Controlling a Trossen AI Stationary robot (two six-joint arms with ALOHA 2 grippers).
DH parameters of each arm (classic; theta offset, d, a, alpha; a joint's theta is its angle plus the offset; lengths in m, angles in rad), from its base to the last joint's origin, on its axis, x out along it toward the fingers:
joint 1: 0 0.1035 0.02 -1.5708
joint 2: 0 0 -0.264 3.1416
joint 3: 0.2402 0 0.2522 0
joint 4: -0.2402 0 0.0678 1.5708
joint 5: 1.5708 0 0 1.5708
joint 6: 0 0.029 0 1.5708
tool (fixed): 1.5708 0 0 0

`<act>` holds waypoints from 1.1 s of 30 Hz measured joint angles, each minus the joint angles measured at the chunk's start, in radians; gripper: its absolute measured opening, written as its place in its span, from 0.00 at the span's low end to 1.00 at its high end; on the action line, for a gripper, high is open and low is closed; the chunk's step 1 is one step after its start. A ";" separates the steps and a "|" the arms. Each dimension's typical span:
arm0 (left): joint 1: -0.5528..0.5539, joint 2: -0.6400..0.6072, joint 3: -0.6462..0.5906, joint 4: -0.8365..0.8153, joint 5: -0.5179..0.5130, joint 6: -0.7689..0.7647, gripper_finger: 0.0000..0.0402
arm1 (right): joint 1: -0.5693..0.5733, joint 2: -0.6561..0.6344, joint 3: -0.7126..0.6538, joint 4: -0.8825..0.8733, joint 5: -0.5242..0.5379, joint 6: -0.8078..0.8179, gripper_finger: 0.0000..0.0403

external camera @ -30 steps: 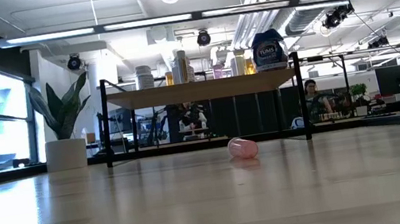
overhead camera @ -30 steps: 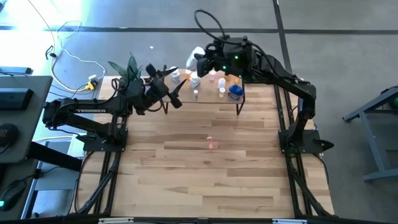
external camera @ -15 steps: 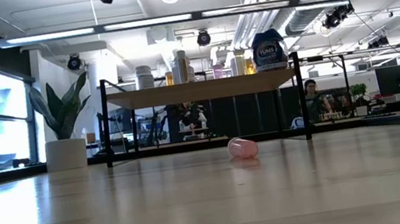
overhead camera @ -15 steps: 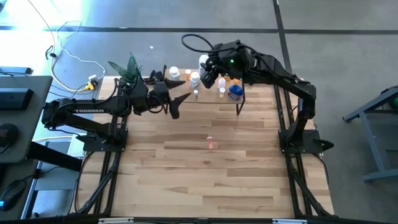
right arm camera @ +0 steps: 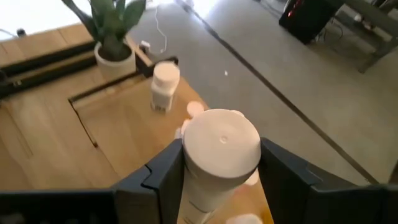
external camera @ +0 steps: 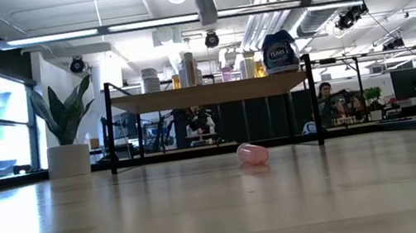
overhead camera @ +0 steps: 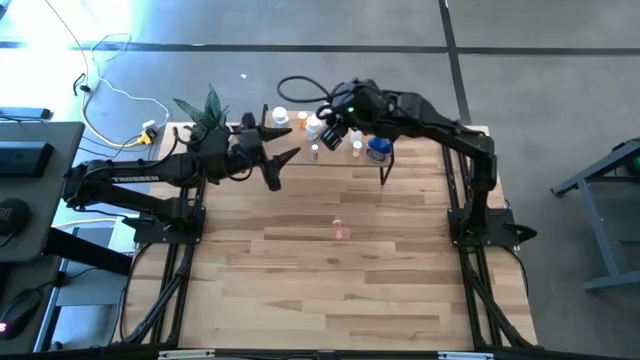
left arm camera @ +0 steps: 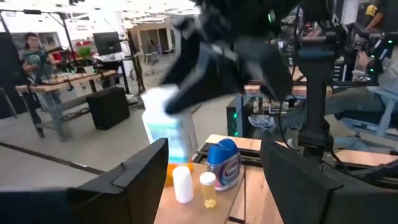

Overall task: Pick and place medicine bottles onto shelf by color
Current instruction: Put the white pill bottle on the shelf

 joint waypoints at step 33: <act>0.060 -0.012 0.000 -0.052 -0.025 0.002 0.61 | 0.060 -0.052 0.000 -0.396 0.236 0.104 0.42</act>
